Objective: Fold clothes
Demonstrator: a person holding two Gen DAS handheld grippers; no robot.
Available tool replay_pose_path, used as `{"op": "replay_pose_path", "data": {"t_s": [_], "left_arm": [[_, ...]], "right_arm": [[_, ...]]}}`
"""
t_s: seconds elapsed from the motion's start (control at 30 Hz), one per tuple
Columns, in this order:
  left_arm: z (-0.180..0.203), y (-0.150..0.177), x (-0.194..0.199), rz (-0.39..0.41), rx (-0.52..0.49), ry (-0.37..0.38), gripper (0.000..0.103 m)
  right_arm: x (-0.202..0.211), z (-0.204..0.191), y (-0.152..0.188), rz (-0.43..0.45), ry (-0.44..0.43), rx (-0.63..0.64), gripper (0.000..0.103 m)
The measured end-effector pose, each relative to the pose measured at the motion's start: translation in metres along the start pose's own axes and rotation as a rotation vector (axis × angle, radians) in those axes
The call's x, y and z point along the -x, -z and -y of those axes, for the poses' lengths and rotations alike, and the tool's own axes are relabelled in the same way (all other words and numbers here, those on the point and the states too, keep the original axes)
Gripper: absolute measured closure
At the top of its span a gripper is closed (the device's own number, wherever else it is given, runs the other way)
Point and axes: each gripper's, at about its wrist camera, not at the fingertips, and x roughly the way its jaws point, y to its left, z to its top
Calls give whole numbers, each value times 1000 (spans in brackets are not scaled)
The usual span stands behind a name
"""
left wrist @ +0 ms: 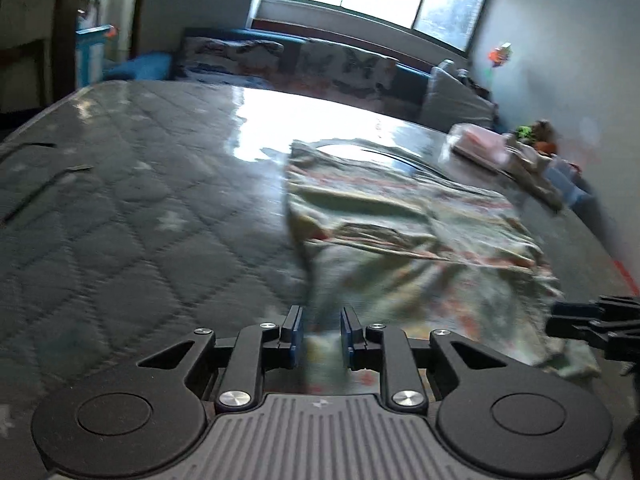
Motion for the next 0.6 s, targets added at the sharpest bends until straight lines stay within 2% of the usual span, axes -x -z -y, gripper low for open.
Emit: {"op": "replay_pose_path", "data": {"t_s": [0.2, 0.3, 0.37, 0.4, 0.43, 0.53, 0.6], "left_arm": [[0, 4, 2, -16, -14, 38, 79], [4, 4, -2, -20, -33, 39, 81], [6, 4, -4, -22, -43, 39, 90], [7, 3, -4, -20, -49, 39, 94], [7, 3, -3, -17, -55, 38, 96], [7, 2, -1, -12, -64, 35, 97], [8, 1, 2, -5, -70, 36, 96]], "right_arm": [[-4, -2, 1, -21, -4, -3, 64], [-4, -2, 0, -26, 6, 1, 74], [-2, 0, 0, -28, 2, -6, 80], [-1, 1, 0, -29, -2, -10, 89], [0, 1, 0, -27, -8, -17, 92], [3, 2, 0, -25, -19, -22, 90], [5, 2, 0, -28, -21, -28, 81]]}}
